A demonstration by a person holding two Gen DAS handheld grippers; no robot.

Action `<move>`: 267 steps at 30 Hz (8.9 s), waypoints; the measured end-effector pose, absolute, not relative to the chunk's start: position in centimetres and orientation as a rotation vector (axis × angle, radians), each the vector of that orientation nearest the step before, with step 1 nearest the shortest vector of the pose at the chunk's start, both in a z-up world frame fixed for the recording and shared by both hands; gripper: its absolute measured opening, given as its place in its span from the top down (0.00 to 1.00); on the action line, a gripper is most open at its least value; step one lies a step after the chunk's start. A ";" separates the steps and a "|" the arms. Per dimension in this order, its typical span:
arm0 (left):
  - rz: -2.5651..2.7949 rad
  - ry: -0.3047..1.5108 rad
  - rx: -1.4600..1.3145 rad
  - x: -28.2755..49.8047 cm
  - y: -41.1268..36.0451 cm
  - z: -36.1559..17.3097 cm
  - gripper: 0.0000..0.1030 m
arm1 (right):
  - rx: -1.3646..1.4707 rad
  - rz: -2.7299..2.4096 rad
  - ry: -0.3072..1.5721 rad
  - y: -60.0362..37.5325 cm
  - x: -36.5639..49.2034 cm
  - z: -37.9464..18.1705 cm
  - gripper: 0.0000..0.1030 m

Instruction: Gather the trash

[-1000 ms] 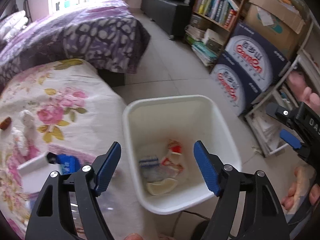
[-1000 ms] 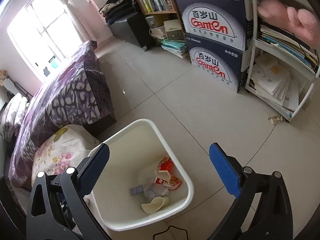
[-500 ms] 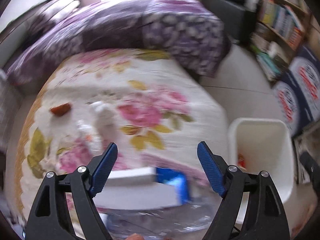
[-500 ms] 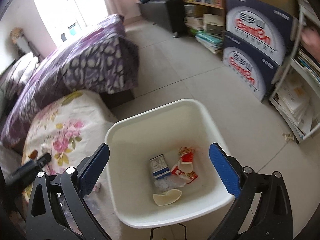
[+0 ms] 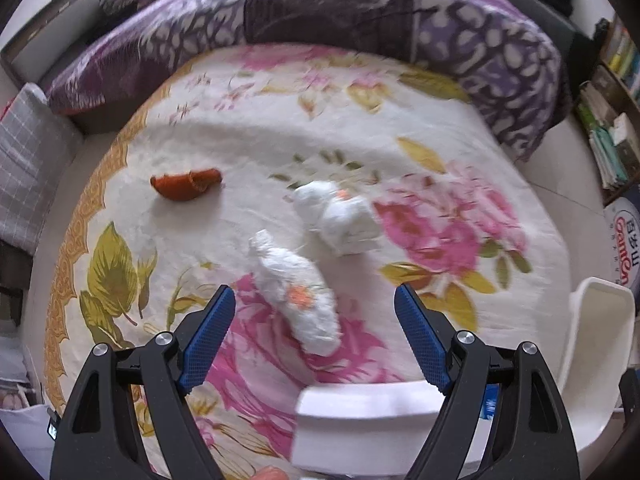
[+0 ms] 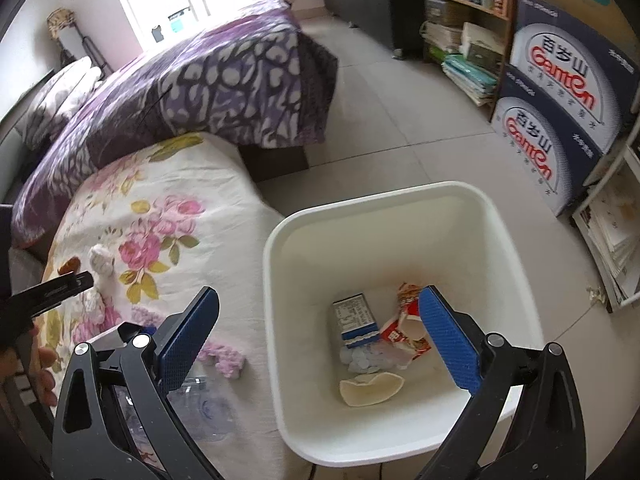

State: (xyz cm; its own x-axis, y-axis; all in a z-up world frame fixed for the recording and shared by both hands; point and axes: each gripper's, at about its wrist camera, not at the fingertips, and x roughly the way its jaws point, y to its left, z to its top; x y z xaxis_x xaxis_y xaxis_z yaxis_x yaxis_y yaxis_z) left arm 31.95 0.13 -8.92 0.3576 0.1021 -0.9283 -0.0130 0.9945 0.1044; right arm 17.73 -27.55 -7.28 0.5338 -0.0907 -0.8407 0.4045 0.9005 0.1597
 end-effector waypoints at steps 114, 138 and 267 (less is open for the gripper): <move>-0.176 0.929 0.139 22.6 -9.2 -2.4 0.68 | 0.230 -0.278 0.885 -27.8 16.5 -4.0 0.71; -0.425 0.917 0.250 18.4 -21.1 -4.3 0.67 | 0.340 -0.523 0.888 -38.1 10.5 -3.7 0.20; -0.113 1.171 0.118 22.2 13.1 -6.4 0.63 | 0.029 0.287 1.033 -10.0 15.9 -8.5 0.38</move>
State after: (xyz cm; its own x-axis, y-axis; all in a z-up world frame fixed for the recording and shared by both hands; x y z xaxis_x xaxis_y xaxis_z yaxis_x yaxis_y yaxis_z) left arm 22.18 13.10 -6.38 0.3847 -0.0274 -0.9226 0.1501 0.9881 0.0332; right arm 15.88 -10.00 -8.48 0.4782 0.2483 -0.8424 -0.2212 0.9623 0.1581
